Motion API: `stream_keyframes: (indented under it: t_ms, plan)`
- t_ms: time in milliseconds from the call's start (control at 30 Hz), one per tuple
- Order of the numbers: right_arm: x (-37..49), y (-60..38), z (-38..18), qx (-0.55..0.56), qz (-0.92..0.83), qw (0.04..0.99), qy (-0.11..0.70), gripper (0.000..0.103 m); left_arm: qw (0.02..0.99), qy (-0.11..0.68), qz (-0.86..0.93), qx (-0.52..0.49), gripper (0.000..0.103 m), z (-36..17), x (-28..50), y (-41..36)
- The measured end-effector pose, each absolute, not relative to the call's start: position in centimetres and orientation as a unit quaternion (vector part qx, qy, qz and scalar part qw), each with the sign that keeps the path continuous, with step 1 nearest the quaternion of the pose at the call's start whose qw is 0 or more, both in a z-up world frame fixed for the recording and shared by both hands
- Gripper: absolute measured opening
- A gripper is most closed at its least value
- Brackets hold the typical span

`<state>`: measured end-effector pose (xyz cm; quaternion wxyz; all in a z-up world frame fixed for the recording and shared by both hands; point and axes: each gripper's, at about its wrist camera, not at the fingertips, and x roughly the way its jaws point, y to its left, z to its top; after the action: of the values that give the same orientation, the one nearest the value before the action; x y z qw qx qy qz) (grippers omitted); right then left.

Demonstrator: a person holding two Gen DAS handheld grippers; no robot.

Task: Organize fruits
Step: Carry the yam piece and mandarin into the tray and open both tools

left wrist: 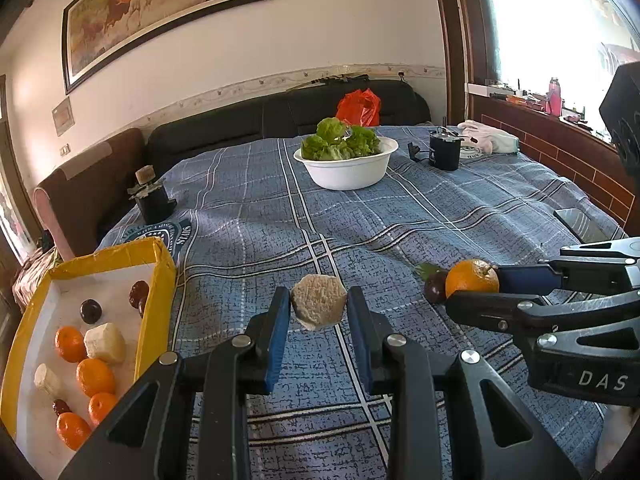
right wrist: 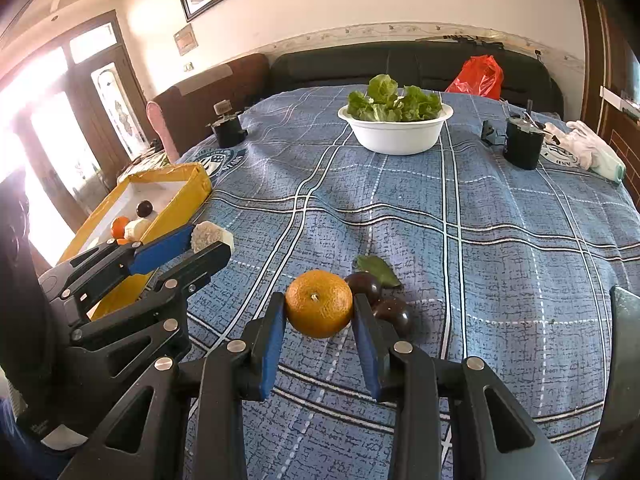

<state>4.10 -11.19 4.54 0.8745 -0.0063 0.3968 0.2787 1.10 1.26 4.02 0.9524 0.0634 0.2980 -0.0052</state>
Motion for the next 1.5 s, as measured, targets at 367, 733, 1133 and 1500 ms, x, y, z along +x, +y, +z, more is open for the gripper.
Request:
stream_keyframes:
  t_ms: [367, 733, 1133, 1500]
  plan:
    - [3.5, -11.5, 6.1, 0.006, 0.281, 0.884, 0.373, 0.037, 0.952, 0.304, -0.028, -0.019, 0.028, 6.3, -0.4, 4.8]
    - [0.0, -6.1, 8.0, 0.022, 0.39, 0.839, 0.38, 0.037, 0.951, 0.296, 0.035, -0.085, 0.028, 8.9, -6.1, 16.2]
    - [-4.4, 5.7, 7.4, -0.048, 0.491, 0.77, 0.405, 0.038, 0.918, 0.351, 0.127, -0.137, 0.028, 5.0, -9.1, 26.9]
    - [-5.0, 12.4, 4.6, -0.125, 0.483, 0.763, 0.41, 0.038, 0.909, 0.376, 0.118, -0.136, 0.028, 3.3, -8.5, 27.3]
